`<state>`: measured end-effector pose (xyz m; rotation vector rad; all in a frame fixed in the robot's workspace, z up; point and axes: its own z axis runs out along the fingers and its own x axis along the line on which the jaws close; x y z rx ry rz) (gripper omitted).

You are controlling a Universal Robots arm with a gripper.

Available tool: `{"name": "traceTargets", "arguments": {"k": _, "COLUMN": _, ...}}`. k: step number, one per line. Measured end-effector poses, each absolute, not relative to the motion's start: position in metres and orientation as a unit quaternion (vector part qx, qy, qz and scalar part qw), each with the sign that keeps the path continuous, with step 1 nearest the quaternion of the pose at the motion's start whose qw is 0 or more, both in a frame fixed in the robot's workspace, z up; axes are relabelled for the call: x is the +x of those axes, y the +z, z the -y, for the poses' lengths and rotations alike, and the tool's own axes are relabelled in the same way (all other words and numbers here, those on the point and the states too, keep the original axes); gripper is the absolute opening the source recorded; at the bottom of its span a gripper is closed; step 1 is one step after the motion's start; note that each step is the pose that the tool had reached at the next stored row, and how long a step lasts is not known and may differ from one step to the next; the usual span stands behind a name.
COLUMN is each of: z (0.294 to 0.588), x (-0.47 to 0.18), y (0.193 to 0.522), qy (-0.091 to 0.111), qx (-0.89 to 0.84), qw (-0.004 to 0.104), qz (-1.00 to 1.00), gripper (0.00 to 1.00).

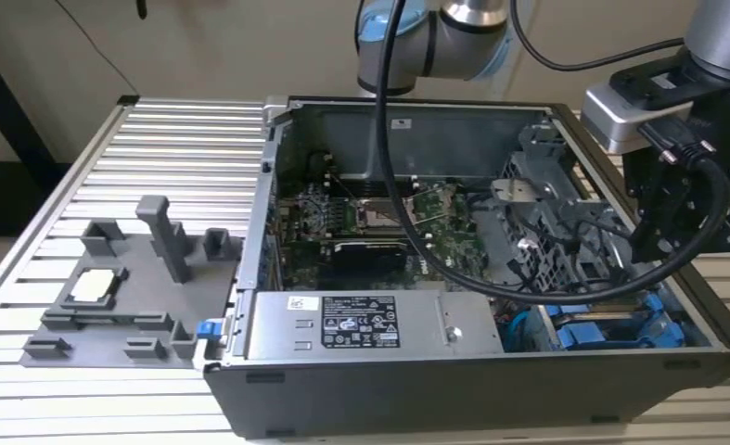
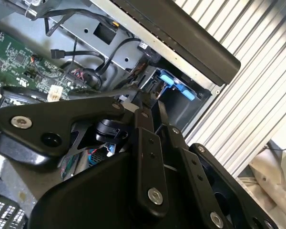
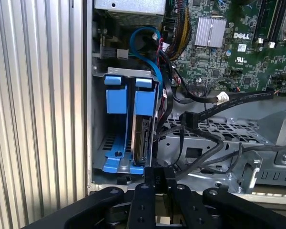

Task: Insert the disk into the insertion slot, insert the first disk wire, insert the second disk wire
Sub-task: 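Insert the first disk wire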

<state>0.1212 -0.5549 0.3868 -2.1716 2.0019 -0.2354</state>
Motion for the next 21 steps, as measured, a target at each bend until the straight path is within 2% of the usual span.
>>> {"name": "traceTargets", "arguments": {"k": 6, "z": 0.555, "x": 0.122, "y": 0.387, "qy": -0.079, "qx": -0.730, "qw": 0.089, "qz": -0.673, "gripper": 0.19}}
{"name": "traceTargets", "arguments": {"k": 8, "z": 0.555, "x": 0.124, "y": 0.387, "qy": -0.075, "qx": -0.731, "qw": 0.085, "qz": -0.673, "gripper": 0.19}}
{"name": "traceTargets", "arguments": {"k": 21, "z": 0.557, "x": 0.151, "y": 0.385, "qy": -0.019, "qx": -0.735, "qw": 0.027, "qz": -0.678, "gripper": 0.19}}
